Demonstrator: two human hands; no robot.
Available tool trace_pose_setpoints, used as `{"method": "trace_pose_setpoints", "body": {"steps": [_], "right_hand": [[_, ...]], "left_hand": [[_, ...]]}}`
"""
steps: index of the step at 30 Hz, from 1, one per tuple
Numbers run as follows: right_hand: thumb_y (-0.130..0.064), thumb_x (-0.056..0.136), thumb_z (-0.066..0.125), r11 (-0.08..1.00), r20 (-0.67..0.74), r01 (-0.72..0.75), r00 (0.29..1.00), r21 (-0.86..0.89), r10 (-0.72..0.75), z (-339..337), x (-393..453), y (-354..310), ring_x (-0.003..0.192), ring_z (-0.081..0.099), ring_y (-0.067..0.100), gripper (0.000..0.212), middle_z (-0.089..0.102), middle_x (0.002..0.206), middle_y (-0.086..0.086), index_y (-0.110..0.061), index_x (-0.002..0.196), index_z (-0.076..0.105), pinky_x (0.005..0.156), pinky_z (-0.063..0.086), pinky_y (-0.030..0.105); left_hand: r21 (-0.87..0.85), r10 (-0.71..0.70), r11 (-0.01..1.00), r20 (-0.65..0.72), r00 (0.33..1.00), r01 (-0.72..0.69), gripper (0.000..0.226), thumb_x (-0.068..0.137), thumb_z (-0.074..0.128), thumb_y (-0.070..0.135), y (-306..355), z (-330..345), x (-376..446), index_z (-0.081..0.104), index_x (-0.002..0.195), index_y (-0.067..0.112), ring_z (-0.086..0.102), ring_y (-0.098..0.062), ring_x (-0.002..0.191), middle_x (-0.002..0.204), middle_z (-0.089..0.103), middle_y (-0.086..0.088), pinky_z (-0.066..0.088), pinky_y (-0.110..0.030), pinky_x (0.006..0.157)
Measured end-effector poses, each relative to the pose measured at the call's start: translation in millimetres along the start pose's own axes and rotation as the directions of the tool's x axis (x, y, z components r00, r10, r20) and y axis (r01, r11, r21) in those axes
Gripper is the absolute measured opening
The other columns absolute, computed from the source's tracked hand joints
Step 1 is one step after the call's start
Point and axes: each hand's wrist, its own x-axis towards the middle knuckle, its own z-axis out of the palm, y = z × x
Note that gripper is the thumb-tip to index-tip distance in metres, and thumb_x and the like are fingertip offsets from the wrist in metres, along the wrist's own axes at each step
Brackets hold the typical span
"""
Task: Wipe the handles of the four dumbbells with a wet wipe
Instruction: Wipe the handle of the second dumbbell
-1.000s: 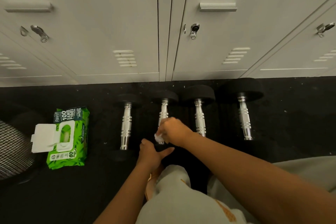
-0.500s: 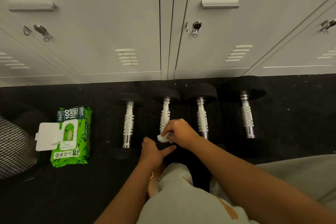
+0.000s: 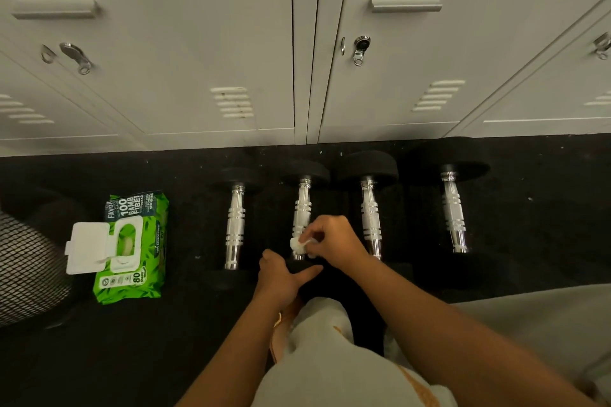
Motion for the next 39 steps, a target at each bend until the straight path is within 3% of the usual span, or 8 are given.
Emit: {"method": "trace_pose_setpoints", "body": {"steps": [6,12,15,19,23,27,33,39], "right_hand": [[-0.002,0.075,0.068,0.992,-0.170,-0.086,0.980,0.091,0.100,-15.2,26.6,-7.6,0.079,0.059,0.011,0.016,0.068,0.097,0.006,-0.010,0.087,0.073,0.073,0.051,0.023],[-0.007,0.073,0.073,1.000,-0.029,0.004,1.000,0.001,-0.004,4.1,-2.0,-6.5,0.091,0.063,0.018,0.016,0.066,0.101,0.007,-0.011,0.089,0.074,0.081,0.053,0.028],[-0.005,0.075,0.070,0.999,-0.098,-0.021,0.995,0.041,0.025,-2.0,12.9,-8.2,0.089,0.062,0.018,0.015,0.065,0.100,0.008,-0.010,0.088,0.074,0.078,0.053,0.027],[-0.005,0.077,0.068,0.996,-0.134,-0.049,0.989,0.071,0.058,-1.7,12.2,-5.5,0.087,0.059,0.011,0.013,0.064,0.101,0.005,-0.011,0.088,0.073,0.071,0.047,0.014],[-0.006,0.076,0.071,1.000,-0.005,0.010,1.000,-0.014,-0.010,5.3,-3.6,-3.8,0.094,0.062,0.017,0.015,0.063,0.104,0.006,-0.012,0.089,0.073,0.082,0.054,0.027],[-0.003,0.077,0.067,0.999,-0.148,-0.047,0.988,0.021,0.050,-9.7,21.2,-6.8,0.088,0.060,0.016,0.014,0.064,0.100,0.008,-0.011,0.086,0.072,0.080,0.052,0.028],[-0.010,0.078,0.069,1.000,-0.096,-0.014,0.995,-0.011,0.013,-1.3,10.4,-9.7,0.089,0.062,0.020,0.011,0.063,0.098,0.008,-0.012,0.088,0.073,0.078,0.054,0.031],[-0.006,0.078,0.066,0.994,-0.217,-0.112,0.970,0.001,0.110,-12.1,40.1,-15.1,0.090,0.061,0.021,0.015,0.062,0.101,0.009,-0.012,0.091,0.072,0.078,0.051,0.027]], "left_hand": [[-0.018,-0.004,1.000,0.002,1.000,0.004,0.101,0.068,0.082,0.042,1.2,-0.6,0.6,0.023,0.140,0.004,0.040,-0.029,0.128,0.142,0.033,-0.014,0.043,-0.040,0.104],[-0.006,-0.010,1.000,0.004,1.000,0.010,0.093,0.068,0.081,0.044,1.9,-0.8,-2.2,0.028,0.134,0.005,0.046,-0.027,0.119,0.135,0.038,-0.013,0.048,-0.040,0.097],[0.003,0.001,1.000,0.001,1.000,-0.001,0.096,0.069,0.080,0.043,3.3,-1.8,-1.9,0.026,0.137,0.004,0.043,-0.027,0.123,0.138,0.035,-0.013,0.045,-0.035,0.097],[0.019,-0.003,1.000,-0.004,1.000,0.003,0.096,0.070,0.080,0.044,2.4,-0.7,-2.0,0.026,0.137,0.004,0.043,-0.028,0.124,0.138,0.036,-0.014,0.045,-0.038,0.099],[0.002,0.002,1.000,0.003,1.000,-0.002,0.092,0.069,0.081,0.043,1.9,-1.3,-2.4,0.028,0.134,0.005,0.046,-0.027,0.120,0.135,0.039,-0.014,0.047,-0.040,0.097],[-0.009,0.010,1.000,-0.008,1.000,-0.010,0.096,0.069,0.081,0.043,2.5,-1.4,-2.9,0.026,0.137,0.003,0.044,-0.028,0.124,0.138,0.035,-0.014,0.046,-0.040,0.100],[-0.018,0.008,1.000,0.007,1.000,-0.008,0.097,0.070,0.081,0.042,1.3,-2.1,-2.7,0.024,0.138,0.003,0.044,-0.028,0.124,0.139,0.035,-0.014,0.046,-0.038,0.098],[-0.040,-0.002,0.999,0.019,1.000,0.003,0.102,0.068,0.082,0.043,1.2,-3.3,-2.0,0.022,0.142,0.006,0.041,-0.029,0.128,0.143,0.032,-0.013,0.044,-0.042,0.103]]}}
